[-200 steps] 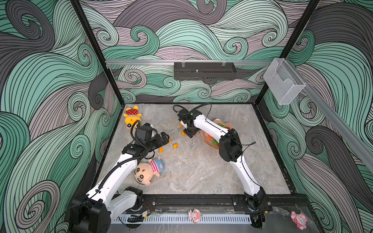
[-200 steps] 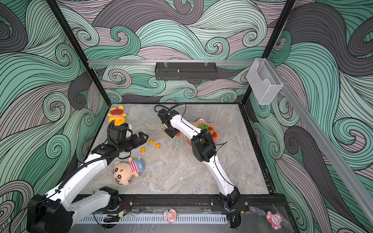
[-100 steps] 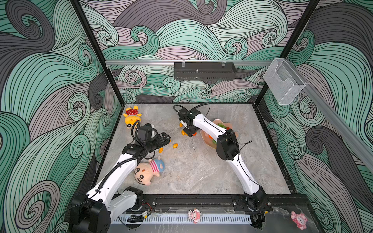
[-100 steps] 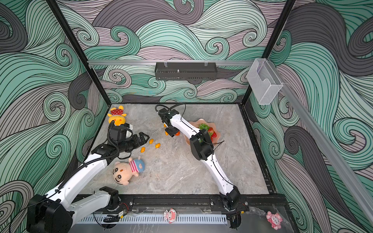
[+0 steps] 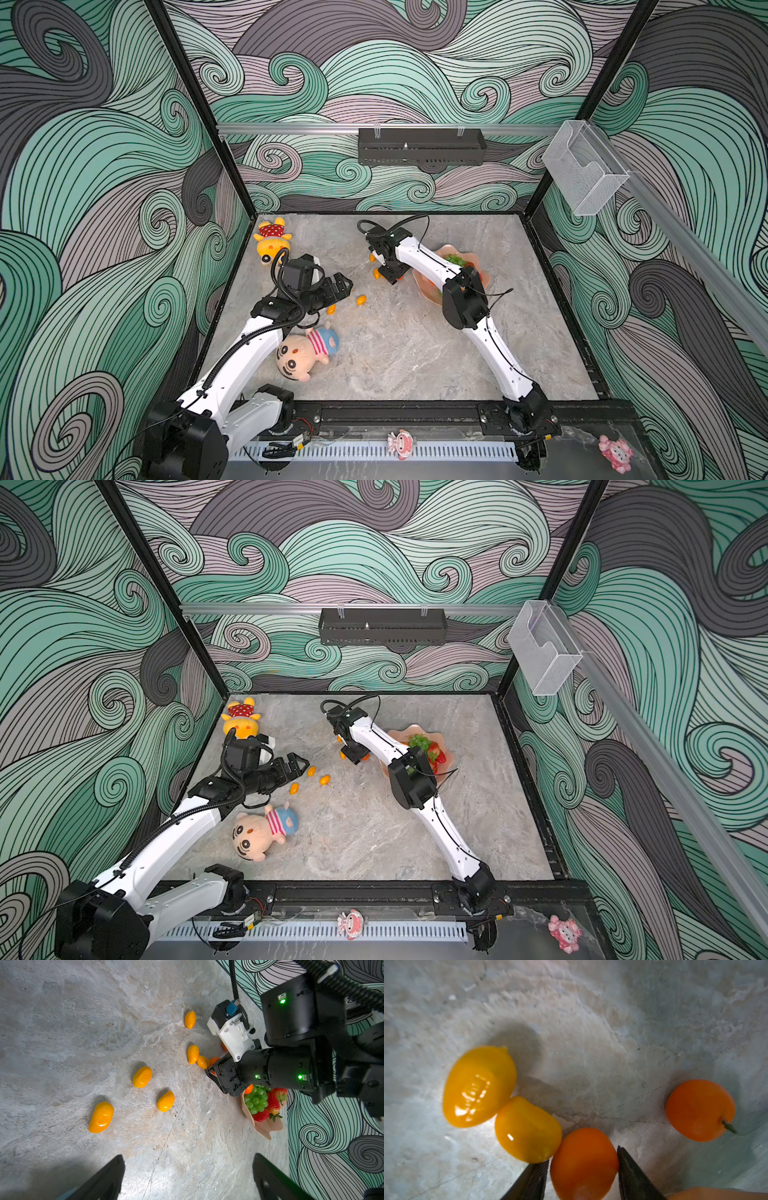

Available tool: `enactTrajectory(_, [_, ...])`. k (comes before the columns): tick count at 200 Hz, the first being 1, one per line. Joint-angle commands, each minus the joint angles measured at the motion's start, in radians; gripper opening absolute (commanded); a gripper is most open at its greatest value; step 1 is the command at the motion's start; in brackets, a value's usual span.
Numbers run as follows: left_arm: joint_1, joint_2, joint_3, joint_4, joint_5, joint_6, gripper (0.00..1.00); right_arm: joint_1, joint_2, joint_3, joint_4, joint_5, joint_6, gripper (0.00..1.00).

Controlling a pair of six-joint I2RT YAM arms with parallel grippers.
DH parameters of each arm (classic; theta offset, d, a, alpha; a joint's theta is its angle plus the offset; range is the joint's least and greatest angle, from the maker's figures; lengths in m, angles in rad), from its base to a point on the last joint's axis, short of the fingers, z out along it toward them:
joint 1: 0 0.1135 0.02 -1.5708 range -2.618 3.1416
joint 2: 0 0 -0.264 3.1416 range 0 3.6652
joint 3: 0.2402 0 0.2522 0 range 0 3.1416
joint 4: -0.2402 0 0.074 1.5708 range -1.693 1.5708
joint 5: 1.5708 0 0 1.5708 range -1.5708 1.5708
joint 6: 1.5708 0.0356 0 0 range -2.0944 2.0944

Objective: Arrange fruit in a fruit bowl
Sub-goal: Pick up the fruit from the top-center of the table.

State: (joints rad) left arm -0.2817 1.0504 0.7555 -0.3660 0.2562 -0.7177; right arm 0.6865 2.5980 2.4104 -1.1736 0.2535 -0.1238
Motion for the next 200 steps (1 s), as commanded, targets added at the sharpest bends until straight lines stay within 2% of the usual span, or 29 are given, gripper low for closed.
enactTrajectory(1, [0.007,-0.009,0.010,-0.014,0.014,0.006,0.99,-0.008,0.021,0.032,-0.026,0.002,0.006,0.51])
enactTrajectory(46, [0.007,-0.025,0.008,-0.027,-0.012,0.008,0.98,-0.010,0.020,0.033,-0.026,-0.007,0.012,0.46])
enactTrajectory(118, [0.006,-0.075,-0.010,-0.049,-0.028,0.007,0.99,-0.008,-0.031,-0.003,-0.024,-0.051,0.033,0.43])
enactTrajectory(200, [0.007,-0.095,-0.039,-0.038,-0.004,0.003,0.98,-0.002,-0.153,-0.154,0.017,-0.095,0.057,0.41])
